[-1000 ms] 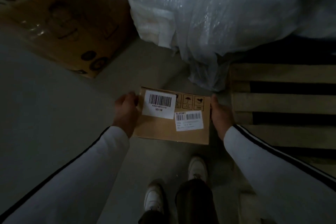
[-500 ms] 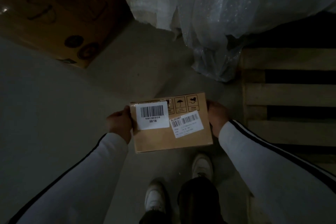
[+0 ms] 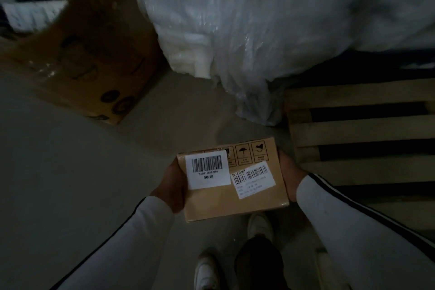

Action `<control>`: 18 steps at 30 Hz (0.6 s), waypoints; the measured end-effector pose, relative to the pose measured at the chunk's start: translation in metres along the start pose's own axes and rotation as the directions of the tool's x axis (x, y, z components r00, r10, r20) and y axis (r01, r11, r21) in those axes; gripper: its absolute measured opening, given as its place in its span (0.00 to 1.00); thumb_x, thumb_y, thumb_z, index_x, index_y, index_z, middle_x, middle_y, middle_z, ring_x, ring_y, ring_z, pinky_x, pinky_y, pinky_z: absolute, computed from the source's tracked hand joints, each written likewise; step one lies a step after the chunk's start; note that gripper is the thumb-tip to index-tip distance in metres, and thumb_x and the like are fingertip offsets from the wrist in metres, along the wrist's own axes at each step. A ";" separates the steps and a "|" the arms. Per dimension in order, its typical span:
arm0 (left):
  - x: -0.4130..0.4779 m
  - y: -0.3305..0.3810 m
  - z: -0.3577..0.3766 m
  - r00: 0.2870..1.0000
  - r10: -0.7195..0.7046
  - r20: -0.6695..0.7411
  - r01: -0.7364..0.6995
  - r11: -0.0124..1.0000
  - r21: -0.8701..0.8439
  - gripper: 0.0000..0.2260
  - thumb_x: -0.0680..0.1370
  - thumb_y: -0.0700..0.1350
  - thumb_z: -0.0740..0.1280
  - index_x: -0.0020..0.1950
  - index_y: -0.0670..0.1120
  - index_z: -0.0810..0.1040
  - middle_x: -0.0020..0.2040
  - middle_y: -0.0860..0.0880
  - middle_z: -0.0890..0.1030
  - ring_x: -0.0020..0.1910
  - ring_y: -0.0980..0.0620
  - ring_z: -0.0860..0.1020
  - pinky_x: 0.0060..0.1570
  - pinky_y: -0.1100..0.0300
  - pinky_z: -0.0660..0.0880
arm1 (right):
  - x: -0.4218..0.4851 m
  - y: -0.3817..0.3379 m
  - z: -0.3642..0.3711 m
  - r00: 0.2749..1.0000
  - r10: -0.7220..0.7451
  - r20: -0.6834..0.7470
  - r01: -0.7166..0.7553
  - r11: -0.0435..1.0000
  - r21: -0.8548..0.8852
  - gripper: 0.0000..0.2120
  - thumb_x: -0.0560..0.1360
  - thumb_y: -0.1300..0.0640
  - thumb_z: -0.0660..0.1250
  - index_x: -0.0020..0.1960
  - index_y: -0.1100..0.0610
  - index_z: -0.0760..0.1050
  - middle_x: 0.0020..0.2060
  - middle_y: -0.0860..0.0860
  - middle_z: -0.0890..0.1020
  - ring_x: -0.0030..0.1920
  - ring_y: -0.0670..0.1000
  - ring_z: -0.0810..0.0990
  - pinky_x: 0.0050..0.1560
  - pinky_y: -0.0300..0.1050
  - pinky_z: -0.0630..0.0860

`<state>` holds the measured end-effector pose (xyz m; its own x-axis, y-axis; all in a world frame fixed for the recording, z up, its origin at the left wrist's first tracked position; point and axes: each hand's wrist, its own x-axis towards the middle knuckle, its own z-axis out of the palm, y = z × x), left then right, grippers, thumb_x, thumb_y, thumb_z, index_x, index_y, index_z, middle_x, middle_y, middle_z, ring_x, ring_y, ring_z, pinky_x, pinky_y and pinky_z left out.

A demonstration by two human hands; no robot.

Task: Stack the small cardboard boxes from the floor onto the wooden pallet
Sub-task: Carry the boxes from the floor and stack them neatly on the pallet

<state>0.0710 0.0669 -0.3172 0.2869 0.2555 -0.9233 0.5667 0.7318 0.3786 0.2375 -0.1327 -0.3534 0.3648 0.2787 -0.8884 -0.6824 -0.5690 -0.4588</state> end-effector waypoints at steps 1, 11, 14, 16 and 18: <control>-0.020 0.003 0.008 0.999 0.034 0.011 -0.034 0.997 0.062 0.27 0.83 0.60 0.52 0.54 0.44 0.85 0.53 0.40 0.86 0.46 0.42 0.86 0.41 0.52 0.82 | -0.019 0.004 -0.011 0.999 -0.041 -0.035 0.040 0.999 -0.012 0.17 0.83 0.43 0.57 0.54 0.54 0.79 0.52 0.58 0.84 0.48 0.56 0.82 0.61 0.61 0.78; -0.291 0.033 0.160 0.935 0.164 0.313 -0.285 0.874 0.393 0.26 0.84 0.59 0.52 0.53 0.43 0.83 0.44 0.44 0.87 0.40 0.47 0.86 0.35 0.56 0.82 | -0.342 0.024 -0.128 0.965 -0.036 -0.259 0.169 0.843 0.511 0.27 0.79 0.33 0.60 0.46 0.56 0.82 0.47 0.61 0.85 0.43 0.60 0.84 0.46 0.53 0.81; -0.351 0.023 0.218 0.901 0.110 0.419 -0.319 0.823 0.471 0.28 0.82 0.63 0.56 0.59 0.40 0.82 0.50 0.41 0.87 0.46 0.43 0.86 0.42 0.51 0.82 | -0.421 0.042 -0.164 0.941 -0.067 -0.331 0.265 0.753 0.602 0.24 0.79 0.34 0.62 0.39 0.52 0.80 0.40 0.58 0.84 0.38 0.57 0.82 0.41 0.50 0.81; -0.392 0.009 0.263 0.875 0.109 0.471 -0.374 0.770 0.517 0.26 0.82 0.61 0.57 0.55 0.42 0.83 0.50 0.41 0.86 0.46 0.43 0.86 0.46 0.50 0.82 | -0.469 0.061 -0.193 0.915 -0.059 -0.398 0.325 0.692 0.644 0.22 0.78 0.34 0.65 0.38 0.52 0.79 0.42 0.59 0.82 0.38 0.57 0.81 0.43 0.51 0.81; -0.419 -0.009 0.307 0.849 0.100 0.518 -0.418 0.727 0.545 0.23 0.83 0.58 0.59 0.56 0.41 0.83 0.52 0.41 0.86 0.47 0.42 0.85 0.50 0.46 0.82 | -0.507 0.083 -0.225 0.872 -0.021 -0.489 0.397 0.614 0.682 0.24 0.75 0.32 0.66 0.43 0.53 0.81 0.49 0.61 0.83 0.43 0.59 0.83 0.49 0.55 0.82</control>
<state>0.1824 -0.2408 0.0865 0.7009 -0.0373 -0.7123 0.7126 0.0805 0.6969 0.1379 -0.4953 0.0625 0.6421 -0.1228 -0.7567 -0.7062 0.2894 -0.6462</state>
